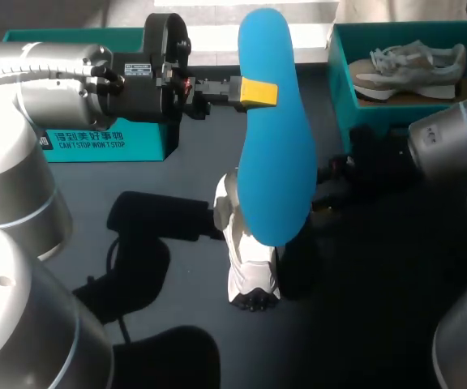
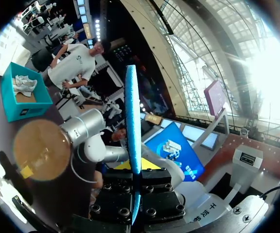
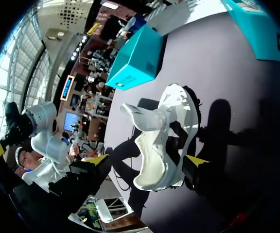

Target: Take the shoe out of the shoebox, open the shoe tongue, remove and reinsert the insole, then place the shoe into the shoebox

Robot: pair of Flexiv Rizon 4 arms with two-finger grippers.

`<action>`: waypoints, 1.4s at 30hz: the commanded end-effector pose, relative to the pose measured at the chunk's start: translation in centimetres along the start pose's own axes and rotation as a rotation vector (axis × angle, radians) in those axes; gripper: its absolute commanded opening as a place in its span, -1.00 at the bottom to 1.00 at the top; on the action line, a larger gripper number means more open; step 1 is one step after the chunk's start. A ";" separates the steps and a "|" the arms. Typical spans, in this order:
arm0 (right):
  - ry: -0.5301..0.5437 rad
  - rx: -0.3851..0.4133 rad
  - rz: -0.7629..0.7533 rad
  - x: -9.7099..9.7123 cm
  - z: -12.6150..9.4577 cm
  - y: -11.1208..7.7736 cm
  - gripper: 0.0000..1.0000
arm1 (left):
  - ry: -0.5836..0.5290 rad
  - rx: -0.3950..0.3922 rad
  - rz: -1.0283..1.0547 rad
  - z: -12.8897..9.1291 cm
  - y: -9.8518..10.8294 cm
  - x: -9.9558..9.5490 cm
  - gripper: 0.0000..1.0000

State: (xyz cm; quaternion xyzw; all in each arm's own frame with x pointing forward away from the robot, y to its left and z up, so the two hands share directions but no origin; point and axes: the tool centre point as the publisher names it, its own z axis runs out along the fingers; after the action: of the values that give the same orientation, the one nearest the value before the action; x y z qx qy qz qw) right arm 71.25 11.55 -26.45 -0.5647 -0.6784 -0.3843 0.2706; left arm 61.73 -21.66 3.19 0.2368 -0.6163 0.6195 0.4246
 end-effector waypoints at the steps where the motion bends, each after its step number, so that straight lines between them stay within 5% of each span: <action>1: 0.138 -0.022 0.014 -0.5 -1.8 -0.8 1.00 | -0.003 0.001 0.000 -0.1 0.2 0.1 -1.00; 12: 0.192 0.035 0.105 2.1 -3.8 -0.1 1.00 | -0.003 0.001 0.000 -0.1 0.2 0.1 -1.00; 20: 0.228 -0.033 0.116 4.3 -5.4 0.8 1.00 | -0.003 0.001 0.000 -0.1 0.2 0.1 -1.00; 38: 0.239 -0.067 0.110 4.5 -5.5 1.1 1.00 | -0.003 0.001 0.000 -0.1 0.2 0.1 -1.00; 42: 0.239 -0.067 0.110 4.5 -5.5 1.1 1.00 | -0.067 -0.092 0.374 -1.2 0.5 -0.4 -1.00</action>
State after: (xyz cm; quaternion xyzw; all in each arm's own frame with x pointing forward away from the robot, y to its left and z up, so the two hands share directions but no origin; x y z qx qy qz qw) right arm 70.96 9.41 -19.51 -0.5593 -0.5969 -0.4552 0.3518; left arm 61.78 -21.68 2.49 0.2116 -0.6397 0.6294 0.3871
